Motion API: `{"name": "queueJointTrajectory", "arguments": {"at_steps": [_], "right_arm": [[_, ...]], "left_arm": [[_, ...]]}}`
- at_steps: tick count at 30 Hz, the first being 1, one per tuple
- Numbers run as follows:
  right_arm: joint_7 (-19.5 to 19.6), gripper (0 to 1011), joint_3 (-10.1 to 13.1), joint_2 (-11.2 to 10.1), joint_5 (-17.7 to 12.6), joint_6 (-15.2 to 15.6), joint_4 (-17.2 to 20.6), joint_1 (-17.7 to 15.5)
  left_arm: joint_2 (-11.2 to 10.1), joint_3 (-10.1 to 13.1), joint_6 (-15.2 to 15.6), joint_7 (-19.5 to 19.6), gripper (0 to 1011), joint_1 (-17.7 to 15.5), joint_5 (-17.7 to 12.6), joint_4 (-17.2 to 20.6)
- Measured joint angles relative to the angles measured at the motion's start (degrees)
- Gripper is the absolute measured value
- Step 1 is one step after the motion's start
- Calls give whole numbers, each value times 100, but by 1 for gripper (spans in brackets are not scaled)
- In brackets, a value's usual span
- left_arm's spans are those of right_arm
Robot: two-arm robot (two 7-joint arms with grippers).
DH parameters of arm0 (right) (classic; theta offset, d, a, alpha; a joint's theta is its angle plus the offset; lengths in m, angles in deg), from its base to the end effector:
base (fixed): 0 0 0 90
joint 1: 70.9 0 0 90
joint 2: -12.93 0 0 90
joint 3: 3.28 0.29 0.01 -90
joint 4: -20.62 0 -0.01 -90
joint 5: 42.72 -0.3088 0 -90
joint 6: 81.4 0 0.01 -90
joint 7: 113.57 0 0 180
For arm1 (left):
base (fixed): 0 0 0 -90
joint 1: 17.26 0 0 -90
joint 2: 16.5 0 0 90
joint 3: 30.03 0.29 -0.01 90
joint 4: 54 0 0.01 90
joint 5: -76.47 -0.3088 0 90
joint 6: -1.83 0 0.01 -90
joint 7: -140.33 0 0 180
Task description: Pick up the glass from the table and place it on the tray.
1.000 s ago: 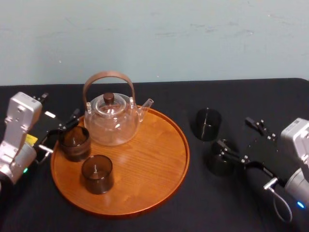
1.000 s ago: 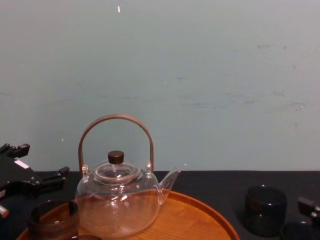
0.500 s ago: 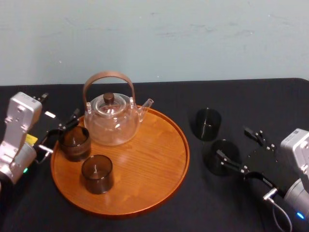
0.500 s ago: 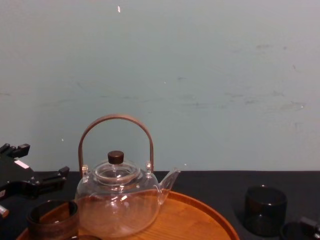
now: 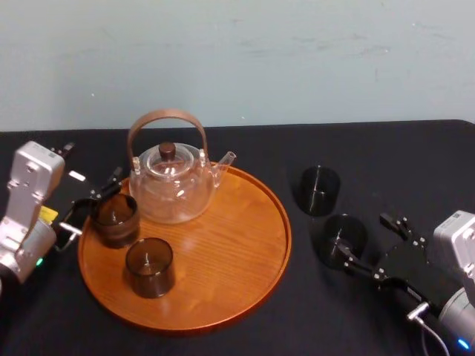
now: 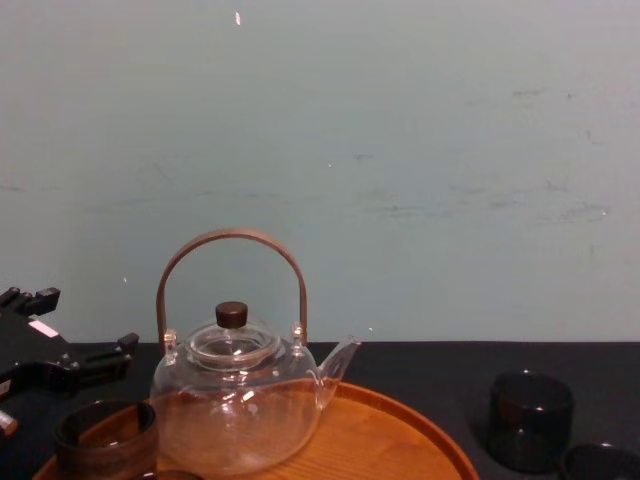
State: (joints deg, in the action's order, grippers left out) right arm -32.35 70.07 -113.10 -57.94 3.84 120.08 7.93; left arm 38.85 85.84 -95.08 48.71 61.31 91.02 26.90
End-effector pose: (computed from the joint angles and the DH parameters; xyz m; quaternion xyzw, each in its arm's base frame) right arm 0.2572 -0.0697 -0.3100 -0.1358 -0.0595 -0.4903 0.8589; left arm 0.3581 0.0827 -0.3023 0.1415 -0.1325 0.5799 0.7913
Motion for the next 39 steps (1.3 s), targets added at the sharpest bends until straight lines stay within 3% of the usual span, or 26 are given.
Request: {"name": "queueJointTrajectory", "arguments": {"at_steps": [26, 39], "right_arm": [[-425, 1002, 141, 470, 111, 22, -646, 220], [-691, 1002, 171, 747, 266, 22, -1105, 606]], "left_arm": [[0, 0, 0, 0, 1001, 0, 0, 0], [0, 0, 0, 0, 1001, 0, 0, 0]]}}
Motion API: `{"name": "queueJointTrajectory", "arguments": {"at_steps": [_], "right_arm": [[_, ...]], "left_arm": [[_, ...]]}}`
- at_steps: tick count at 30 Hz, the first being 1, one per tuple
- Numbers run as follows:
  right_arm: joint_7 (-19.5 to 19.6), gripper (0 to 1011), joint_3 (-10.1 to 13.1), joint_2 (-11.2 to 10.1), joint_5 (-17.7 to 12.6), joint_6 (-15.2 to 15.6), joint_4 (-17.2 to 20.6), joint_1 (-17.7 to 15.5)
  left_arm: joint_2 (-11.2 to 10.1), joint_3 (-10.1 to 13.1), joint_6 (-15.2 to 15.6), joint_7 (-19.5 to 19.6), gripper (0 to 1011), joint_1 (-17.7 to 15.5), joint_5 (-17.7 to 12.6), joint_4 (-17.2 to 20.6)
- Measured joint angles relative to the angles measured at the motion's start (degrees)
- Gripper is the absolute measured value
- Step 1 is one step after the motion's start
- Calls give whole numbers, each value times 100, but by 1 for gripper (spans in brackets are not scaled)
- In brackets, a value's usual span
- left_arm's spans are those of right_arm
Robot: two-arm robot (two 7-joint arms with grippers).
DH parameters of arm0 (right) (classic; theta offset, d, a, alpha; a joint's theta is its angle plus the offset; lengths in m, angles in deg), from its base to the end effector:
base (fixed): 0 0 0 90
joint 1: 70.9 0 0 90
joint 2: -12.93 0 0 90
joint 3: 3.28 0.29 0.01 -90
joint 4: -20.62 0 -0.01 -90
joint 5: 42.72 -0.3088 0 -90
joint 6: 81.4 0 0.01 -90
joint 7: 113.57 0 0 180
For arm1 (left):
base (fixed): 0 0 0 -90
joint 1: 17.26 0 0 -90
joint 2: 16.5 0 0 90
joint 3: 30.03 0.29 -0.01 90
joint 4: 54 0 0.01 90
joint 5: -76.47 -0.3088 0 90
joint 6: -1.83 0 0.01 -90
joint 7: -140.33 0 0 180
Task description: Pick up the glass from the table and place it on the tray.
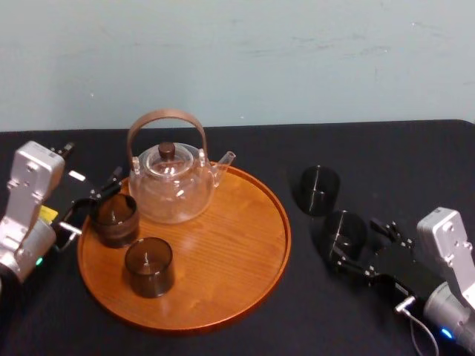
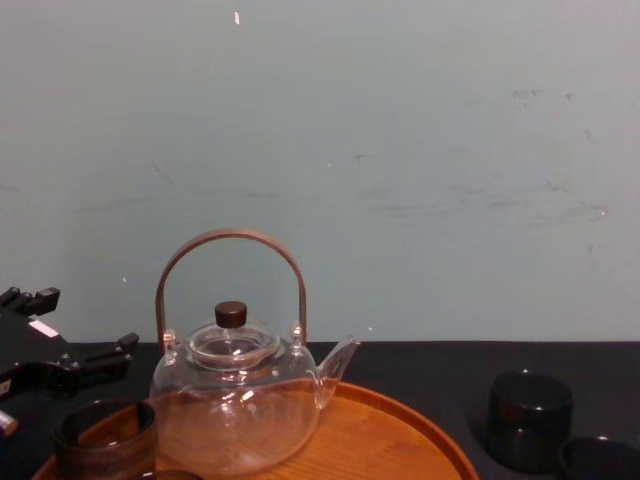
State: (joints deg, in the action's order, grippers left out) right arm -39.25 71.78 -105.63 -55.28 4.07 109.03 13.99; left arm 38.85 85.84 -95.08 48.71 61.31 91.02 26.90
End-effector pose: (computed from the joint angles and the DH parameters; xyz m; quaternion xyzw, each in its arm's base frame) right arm 0.2884 -0.0731 -0.3380 -0.1415 -0.0276 -0.4905 0.8594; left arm 0.3581 0.0827 -0.3023 0.1415 -0.1325 0.5799 0.7913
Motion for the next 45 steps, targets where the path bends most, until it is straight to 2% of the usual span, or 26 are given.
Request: {"name": "queueJointTrajectory", "arguments": {"at_steps": [14, 23, 32, 37, 45], "right_arm": [[-372, 1003, -40, 325, 105, -52, -599, 514], [-544, 1002, -36, 472, 178, -172, -764, 655], [-541, 1002, -36, 462, 178, -170, -760, 650], [-536, 927, -37, 457, 174, -165, -755, 648], [-528, 916, -40, 454, 171, -158, -750, 644]], "left_arm": [[0, 0, 0, 0, 1001, 0, 0, 0], [0, 0, 0, 0, 1002, 0, 0, 0], [0, 0, 0, 0, 1001, 0, 0, 0], [0, 0, 0, 0, 1001, 0, 0, 0], [0, 0, 0, 0, 1001, 0, 0, 0]]}}
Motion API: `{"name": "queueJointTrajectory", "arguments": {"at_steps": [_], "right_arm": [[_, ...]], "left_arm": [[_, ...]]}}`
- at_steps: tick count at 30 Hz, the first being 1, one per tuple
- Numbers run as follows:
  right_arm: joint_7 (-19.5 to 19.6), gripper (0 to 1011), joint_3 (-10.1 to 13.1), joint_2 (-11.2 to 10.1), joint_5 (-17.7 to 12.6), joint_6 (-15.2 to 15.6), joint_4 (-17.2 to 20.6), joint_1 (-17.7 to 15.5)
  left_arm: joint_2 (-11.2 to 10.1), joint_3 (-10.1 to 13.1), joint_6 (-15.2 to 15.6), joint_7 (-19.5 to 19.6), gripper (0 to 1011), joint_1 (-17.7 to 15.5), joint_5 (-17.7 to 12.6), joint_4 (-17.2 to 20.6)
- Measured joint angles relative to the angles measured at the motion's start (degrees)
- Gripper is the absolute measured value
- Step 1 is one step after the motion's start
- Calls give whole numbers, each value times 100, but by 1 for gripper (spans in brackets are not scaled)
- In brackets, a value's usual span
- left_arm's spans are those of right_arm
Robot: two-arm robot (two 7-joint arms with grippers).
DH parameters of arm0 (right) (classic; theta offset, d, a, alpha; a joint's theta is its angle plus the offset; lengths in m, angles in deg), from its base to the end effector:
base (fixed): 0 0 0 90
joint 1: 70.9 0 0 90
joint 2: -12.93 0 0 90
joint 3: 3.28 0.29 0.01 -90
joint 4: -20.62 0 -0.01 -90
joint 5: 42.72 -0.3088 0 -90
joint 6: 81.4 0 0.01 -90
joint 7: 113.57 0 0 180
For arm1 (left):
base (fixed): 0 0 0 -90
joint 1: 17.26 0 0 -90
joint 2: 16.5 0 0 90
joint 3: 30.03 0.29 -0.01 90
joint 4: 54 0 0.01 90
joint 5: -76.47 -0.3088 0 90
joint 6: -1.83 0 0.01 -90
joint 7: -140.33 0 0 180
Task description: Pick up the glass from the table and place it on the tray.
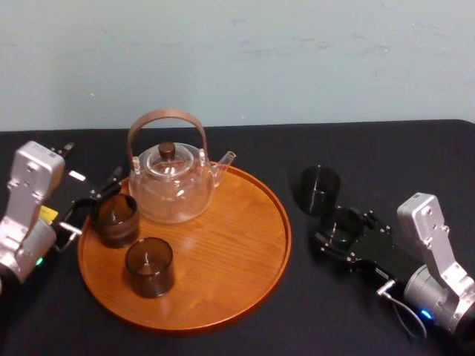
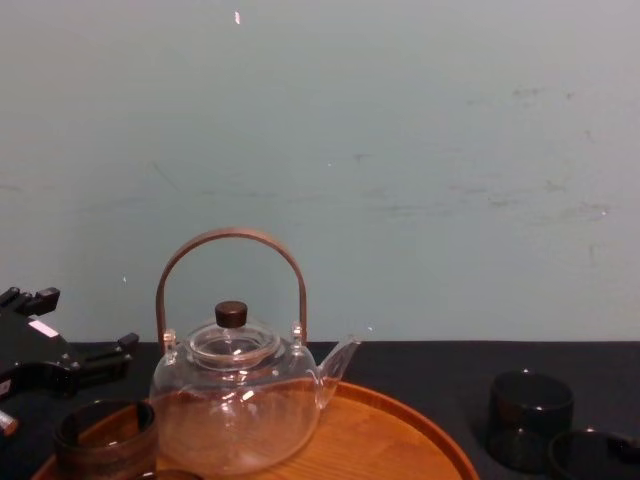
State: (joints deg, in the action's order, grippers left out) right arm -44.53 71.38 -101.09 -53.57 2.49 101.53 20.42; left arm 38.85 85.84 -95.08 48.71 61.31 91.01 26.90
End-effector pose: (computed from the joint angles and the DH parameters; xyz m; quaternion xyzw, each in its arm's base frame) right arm 0.3199 -0.0642 -0.3464 -0.1273 -0.0256 -0.4691 0.8735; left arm 0.3581 0.0827 -0.3023 0.1416 -0.1325 0.5799 0.7913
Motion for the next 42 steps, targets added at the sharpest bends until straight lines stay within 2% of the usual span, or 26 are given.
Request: {"name": "queueJointTrajectory", "arguments": {"at_steps": [14, 22, 25, 31, 42], "right_arm": [[-91, 916, 8, 19, -14, -39, 19, 17], [-217, 916, -48, -20, 12, -74, 440, -9], [-292, 916, -130, -35, 35, -87, 680, -13], [-437, 916, -351, -4, 76, -133, 883, 60], [-658, 916, -852, 208, 99, -195, 765, 347]], "left_arm": [[0, 0, 0, 0, 1001, 0, 0, 0], [0, 0, 0, 0, 1001, 0, 0, 0], [0, 0, 0, 0, 1001, 0, 0, 0], [0, 0, 0, 0, 1001, 0, 1, 0], [0, 0, 0, 0, 1001, 0, 0, 0]]}}
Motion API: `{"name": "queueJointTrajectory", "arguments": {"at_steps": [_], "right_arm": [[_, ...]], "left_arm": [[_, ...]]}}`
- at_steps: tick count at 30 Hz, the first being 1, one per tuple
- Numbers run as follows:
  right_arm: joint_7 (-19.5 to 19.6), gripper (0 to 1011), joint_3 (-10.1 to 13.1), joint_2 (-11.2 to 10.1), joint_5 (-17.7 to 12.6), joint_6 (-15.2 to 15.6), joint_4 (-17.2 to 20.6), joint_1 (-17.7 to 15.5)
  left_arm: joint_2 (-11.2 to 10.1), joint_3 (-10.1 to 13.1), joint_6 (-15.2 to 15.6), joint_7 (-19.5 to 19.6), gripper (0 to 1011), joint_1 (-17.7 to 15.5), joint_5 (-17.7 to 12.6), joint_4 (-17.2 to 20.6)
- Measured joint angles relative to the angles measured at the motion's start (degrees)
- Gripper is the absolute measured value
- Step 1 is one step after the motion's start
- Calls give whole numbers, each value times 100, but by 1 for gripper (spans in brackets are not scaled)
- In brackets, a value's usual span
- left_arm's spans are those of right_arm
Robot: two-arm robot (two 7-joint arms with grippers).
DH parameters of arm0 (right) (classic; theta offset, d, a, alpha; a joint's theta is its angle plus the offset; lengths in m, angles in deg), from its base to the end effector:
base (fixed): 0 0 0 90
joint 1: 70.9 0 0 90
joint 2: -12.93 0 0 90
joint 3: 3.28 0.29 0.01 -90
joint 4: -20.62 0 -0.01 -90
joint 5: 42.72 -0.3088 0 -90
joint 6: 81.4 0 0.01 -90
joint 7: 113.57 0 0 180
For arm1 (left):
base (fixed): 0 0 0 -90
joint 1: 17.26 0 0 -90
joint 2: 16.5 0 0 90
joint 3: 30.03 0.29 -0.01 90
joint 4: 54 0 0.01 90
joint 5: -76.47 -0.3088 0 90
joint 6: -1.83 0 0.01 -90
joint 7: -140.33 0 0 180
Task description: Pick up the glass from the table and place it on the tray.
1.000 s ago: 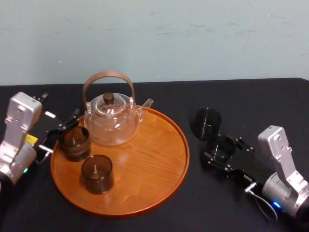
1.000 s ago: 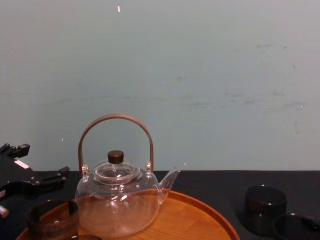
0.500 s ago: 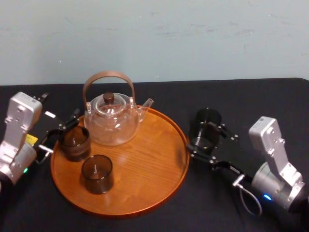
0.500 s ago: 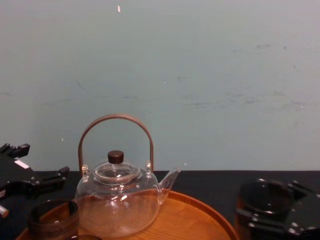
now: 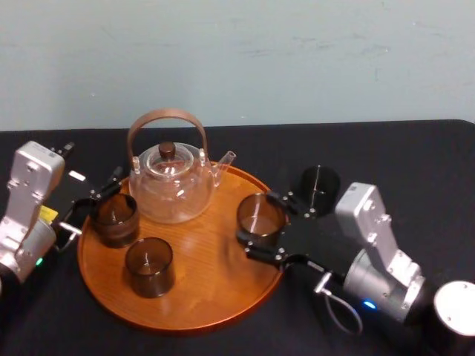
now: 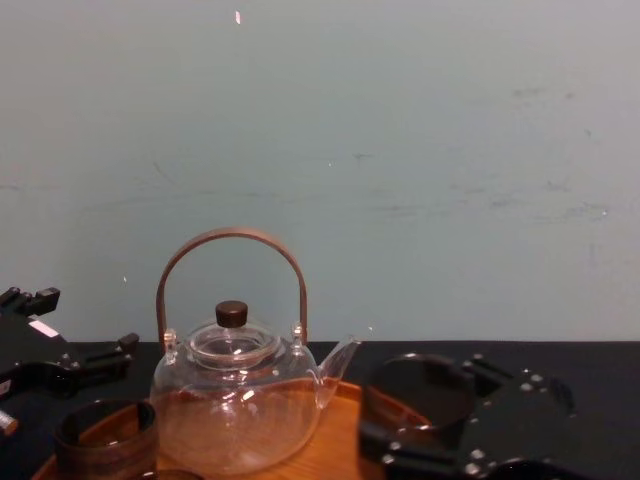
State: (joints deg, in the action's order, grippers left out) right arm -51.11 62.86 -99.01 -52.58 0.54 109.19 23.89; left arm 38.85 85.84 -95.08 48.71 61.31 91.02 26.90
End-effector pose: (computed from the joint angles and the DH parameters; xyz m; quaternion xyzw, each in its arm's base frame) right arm 0.3273 0.0085 -0.3077 -0.0642 -0.0868 -0.3354 0.9359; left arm 0.3581 0.0827 -0.3023 0.1415 -0.1325 0.5799 0.7913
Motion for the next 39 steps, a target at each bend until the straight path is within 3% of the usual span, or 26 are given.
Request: {"name": "queueJointTrajectory", "arguments": {"at_steps": [17, 39], "right_arm": [[-186, 915, -573, 272, 36, -58, -471, 353], [-242, 916, -829, 431, 30, -23, -985, 581]], "left_arm": [[0, 0, 0, 0, 1001, 0, 0, 0], [0, 0, 0, 0, 1001, 0, 0, 0]]}}
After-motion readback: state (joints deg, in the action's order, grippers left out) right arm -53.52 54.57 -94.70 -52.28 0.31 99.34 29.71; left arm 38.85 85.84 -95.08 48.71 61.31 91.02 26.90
